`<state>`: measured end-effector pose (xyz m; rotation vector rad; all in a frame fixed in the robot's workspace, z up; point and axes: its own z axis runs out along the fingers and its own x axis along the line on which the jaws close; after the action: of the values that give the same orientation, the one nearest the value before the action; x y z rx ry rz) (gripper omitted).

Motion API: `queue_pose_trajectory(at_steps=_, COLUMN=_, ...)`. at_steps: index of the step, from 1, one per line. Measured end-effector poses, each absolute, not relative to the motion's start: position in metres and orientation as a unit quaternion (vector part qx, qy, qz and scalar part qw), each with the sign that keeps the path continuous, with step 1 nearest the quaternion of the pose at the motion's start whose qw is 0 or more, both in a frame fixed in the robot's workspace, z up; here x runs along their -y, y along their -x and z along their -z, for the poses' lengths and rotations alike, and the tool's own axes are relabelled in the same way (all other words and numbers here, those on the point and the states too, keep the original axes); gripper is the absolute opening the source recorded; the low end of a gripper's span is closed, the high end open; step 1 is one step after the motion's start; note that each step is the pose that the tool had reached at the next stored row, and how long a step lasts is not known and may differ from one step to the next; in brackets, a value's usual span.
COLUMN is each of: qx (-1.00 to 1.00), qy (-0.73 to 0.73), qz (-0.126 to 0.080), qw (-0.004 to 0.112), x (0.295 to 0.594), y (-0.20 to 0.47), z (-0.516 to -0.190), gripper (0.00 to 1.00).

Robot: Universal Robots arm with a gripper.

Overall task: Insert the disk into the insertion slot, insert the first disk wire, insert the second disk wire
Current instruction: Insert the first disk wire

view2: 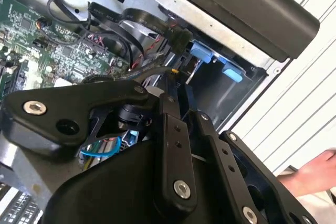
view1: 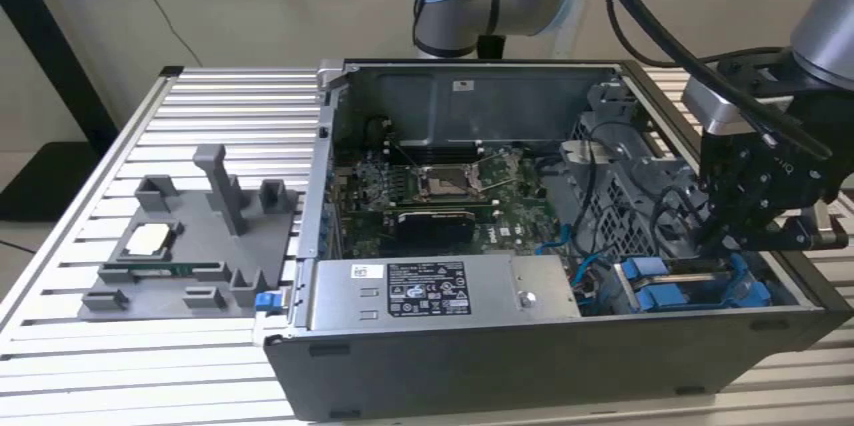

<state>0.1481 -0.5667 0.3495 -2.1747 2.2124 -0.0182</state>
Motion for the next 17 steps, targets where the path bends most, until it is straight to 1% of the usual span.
queue_pose_trajectory(at_steps=17, qx=-0.711, qy=0.703, qz=0.007, qw=0.020, x=0.5648, y=-0.1516, z=-0.3418, gripper=0.19)
